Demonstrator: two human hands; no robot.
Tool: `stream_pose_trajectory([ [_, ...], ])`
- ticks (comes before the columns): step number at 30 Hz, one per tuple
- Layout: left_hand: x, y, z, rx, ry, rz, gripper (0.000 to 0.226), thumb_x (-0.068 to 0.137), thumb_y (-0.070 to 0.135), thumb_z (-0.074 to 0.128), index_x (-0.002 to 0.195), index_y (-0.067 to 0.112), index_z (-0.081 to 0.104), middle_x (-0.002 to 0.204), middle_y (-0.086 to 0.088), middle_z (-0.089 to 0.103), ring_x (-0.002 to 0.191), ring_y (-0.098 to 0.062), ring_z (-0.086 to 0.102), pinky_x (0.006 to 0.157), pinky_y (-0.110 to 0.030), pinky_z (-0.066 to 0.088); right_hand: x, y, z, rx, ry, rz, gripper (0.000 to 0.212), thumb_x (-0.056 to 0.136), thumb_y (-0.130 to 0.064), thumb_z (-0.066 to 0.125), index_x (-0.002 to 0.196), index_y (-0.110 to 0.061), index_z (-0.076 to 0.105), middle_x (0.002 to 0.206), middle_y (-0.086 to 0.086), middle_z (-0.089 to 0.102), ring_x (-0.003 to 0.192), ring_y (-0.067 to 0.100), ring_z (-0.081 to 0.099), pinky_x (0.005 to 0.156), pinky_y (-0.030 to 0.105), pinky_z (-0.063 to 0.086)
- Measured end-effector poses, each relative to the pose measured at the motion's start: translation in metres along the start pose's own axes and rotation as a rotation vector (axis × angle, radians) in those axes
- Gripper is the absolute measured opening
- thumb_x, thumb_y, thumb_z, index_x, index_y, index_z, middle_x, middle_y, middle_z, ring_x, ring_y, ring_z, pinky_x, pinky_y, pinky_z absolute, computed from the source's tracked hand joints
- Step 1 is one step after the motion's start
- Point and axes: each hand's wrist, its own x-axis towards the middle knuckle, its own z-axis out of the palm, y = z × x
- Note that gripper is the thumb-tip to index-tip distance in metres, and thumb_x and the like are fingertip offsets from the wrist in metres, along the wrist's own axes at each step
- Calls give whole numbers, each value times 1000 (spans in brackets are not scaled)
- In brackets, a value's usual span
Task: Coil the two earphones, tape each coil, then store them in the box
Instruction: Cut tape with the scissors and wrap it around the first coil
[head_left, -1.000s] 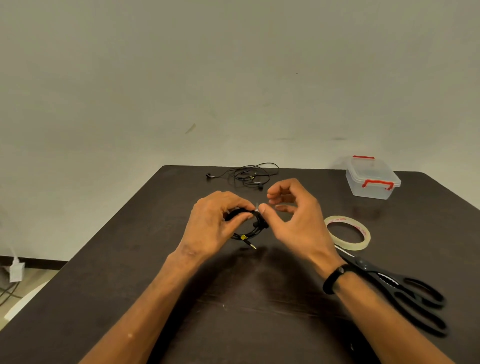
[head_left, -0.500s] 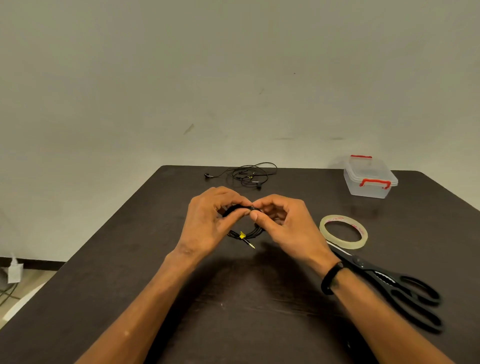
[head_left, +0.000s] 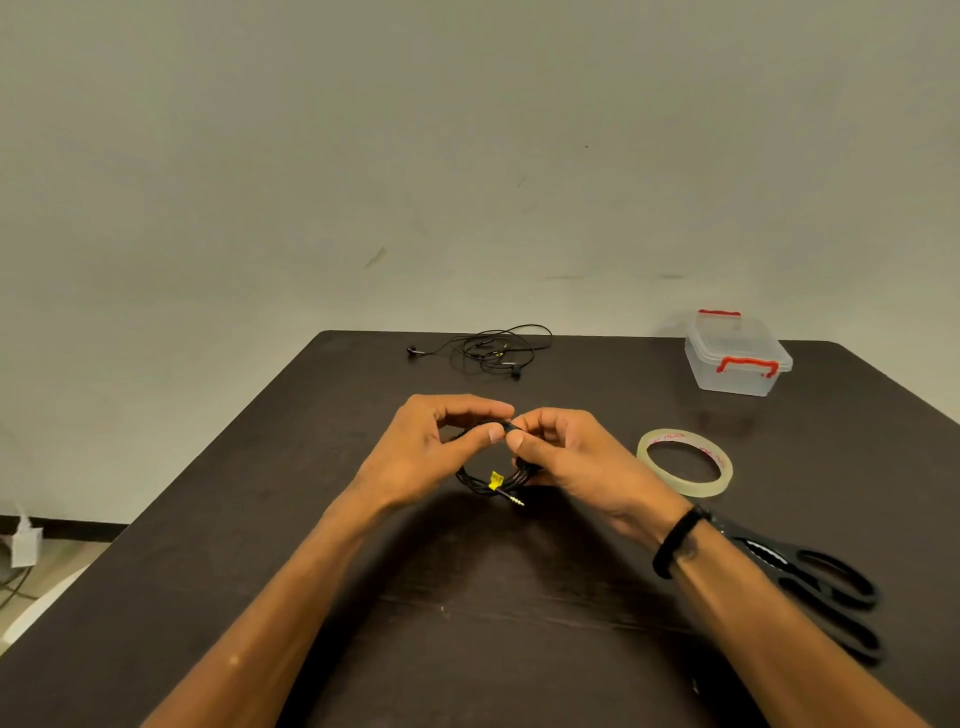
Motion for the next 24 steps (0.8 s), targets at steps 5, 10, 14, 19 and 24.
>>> stream_pose_trajectory([
  [5, 0, -4, 4, -159, 48, -104, 19, 95, 12, 74, 113, 15, 79, 104, -2, 81, 97, -13, 75, 87, -30, 62, 1, 1, -2, 11, 86, -11, 5, 93, -16, 78, 97, -14, 78, 87, 2, 77, 83, 13, 69, 88, 42, 61],
  [10, 1, -8, 5, -445, 109, -286, 18, 95, 5, 70, 112, 7, 78, 98, -15, 79, 84, -16, 71, 84, -29, 63, 1, 2, -5, 107, 115, 1, 19, 91, -8, 79, 109, -12, 79, 90, 6, 78, 85, 14, 72, 80, 32, 63],
  [14, 0, -4, 9, -664, 82, -381, 20, 95, -1, 66, 113, 3, 75, 94, -14, 77, 76, -15, 70, 78, -27, 63, 1, 3, -3, 117, 165, -13, 16, 89, -7, 81, 104, -11, 80, 87, 9, 77, 81, 16, 72, 79, 33, 63],
  [19, 0, -4, 9, -588, 55, -309, 30, 88, -3, 74, 115, 10, 76, 104, -13, 79, 92, -17, 73, 84, -30, 63, -1, 2, -2, 179, 199, 18, 13, 89, -6, 80, 102, -8, 79, 96, 22, 78, 79, 20, 74, 77, 36, 63],
  [24, 0, -3, 6, -188, 101, -155, 25, 86, 11, 83, 109, 20, 78, 100, 6, 81, 97, -7, 75, 90, -22, 58, -1, 3, -2, 202, 198, 58, 11, 89, -5, 80, 99, -8, 81, 92, 16, 80, 79, 22, 75, 77, 39, 62],
])
